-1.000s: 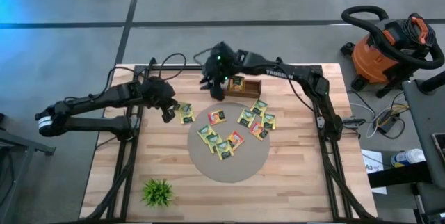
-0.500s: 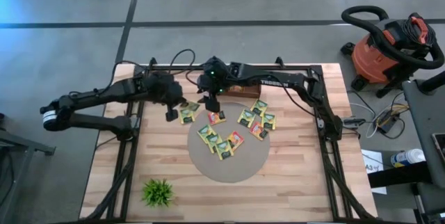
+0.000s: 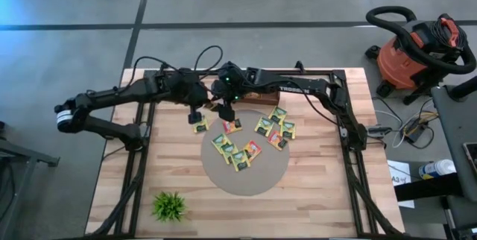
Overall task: Pick & Place Tea
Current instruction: Put the yellow tea bag into the right section of the wooden organizer
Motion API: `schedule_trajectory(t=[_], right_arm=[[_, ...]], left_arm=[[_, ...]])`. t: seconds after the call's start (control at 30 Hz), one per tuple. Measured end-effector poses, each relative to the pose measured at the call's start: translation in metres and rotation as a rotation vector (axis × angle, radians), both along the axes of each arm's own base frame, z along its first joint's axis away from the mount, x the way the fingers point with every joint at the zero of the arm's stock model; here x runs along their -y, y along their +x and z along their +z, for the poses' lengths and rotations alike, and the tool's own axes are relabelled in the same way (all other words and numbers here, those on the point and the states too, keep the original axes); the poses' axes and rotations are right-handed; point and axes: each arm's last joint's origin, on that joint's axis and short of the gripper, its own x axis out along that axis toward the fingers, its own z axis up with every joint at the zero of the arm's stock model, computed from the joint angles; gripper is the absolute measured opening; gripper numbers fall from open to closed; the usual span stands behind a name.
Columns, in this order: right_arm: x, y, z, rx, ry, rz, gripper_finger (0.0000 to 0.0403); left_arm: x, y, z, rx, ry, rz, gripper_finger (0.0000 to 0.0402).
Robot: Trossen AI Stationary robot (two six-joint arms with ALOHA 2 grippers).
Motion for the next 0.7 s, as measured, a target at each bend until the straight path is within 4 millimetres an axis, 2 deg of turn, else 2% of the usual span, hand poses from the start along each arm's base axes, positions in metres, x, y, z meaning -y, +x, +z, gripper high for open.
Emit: schedule_trajectory(t=[0.2, 0.6, 0.7], right_arm=[[0.0, -0.0007, -0.0022, -0.013, 0.015, -0.011, 0.0184], [0.0039, -0.002, -0.0044, -0.024, -0.003, -0.036, 0.0025], [0.0051, -0.0028, -0.0053, -0.031, -0.003, -0.036, 0.0012]], left_arm=[[-0.0003, 0.0006, 0.004, 0.006, 0.016, -0.011, 0.0], [0.0013, -0.0005, 0.0034, 0.0, 0.004, -0.007, 0.0], [0.0012, -0.0005, 0.0034, 0.005, -0.006, 0.004, 0.0]])
